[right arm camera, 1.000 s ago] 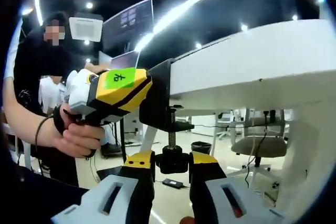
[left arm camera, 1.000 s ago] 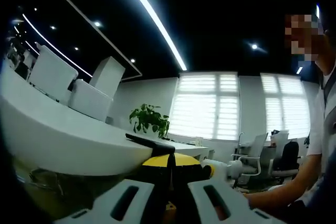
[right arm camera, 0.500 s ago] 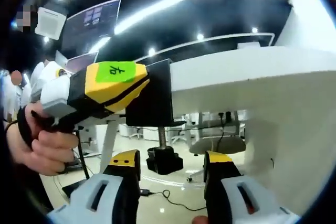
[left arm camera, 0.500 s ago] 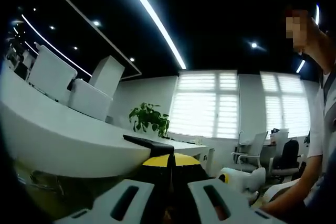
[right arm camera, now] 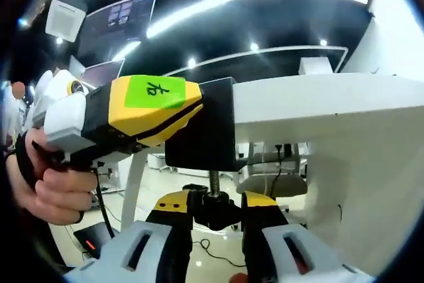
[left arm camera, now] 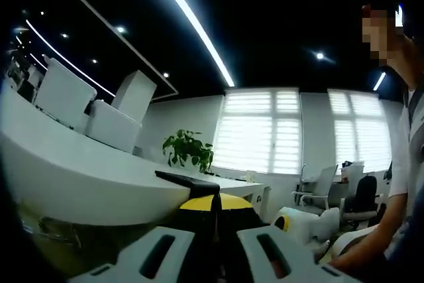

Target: Clamp the fixed fixture on the desktop, loosen the retaining clip, secure it to the edge of the desk, and tighten the retaining clip.

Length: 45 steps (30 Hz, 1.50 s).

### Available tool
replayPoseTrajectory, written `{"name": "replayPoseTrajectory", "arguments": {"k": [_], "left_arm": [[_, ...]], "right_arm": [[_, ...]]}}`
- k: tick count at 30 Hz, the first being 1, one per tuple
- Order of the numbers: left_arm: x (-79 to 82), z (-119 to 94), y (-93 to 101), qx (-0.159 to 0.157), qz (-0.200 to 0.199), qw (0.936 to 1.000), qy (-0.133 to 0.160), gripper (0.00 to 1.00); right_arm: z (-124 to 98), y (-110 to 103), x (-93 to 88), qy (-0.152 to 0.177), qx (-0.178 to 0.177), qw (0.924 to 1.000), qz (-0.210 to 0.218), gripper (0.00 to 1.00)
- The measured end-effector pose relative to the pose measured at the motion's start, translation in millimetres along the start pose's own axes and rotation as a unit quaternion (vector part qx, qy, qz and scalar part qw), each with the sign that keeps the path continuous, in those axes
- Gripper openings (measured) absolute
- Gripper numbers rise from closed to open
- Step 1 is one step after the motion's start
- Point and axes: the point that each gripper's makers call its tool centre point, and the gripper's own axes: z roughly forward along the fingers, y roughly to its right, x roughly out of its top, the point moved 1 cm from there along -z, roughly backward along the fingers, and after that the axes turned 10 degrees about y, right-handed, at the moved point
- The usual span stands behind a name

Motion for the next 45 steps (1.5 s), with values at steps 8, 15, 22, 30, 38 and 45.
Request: {"name": "replayPoseTrajectory", "arguments": {"k": [8,15,22,30,38,45], "left_arm": [[0.5,1,-3.8,0.001,0.0,1.0,0.0,0.02],[0.9,1,-7.7,0.002,-0.004,1.0,0.005,0.02],[1.0,2,-8.6,-0.001,-0.002,1.0,0.001,0.02],[1.1,1,-7.9,-0.001,-0.002,1.0,0.002,0.02],[0.6,1,-5.0,0.001,-0.004,1.0,0.005,0.02],[4.9,0,-3.8,0.003,-0.003,0.9999,0.011,0.02]], "right_arm": [[3,-4,-0.5,0.011,0.1,0.9949,0.012,0.27],[4,-8,-2.3,0.002,0.202,0.9794,0.014,0.27],[6,-9,-2.8,-0.009,0.247,0.9684,0.033,0.27],[-5,-17,-5.3,-0.003,0.177,0.9841,-0.009,0.41],[-4,-12,-7.5,0.007,0.031,0.9991,-0.029,0.42],[1,6,-14.4,-0.015,-0.035,0.9983,-0.043,0.41]]}}
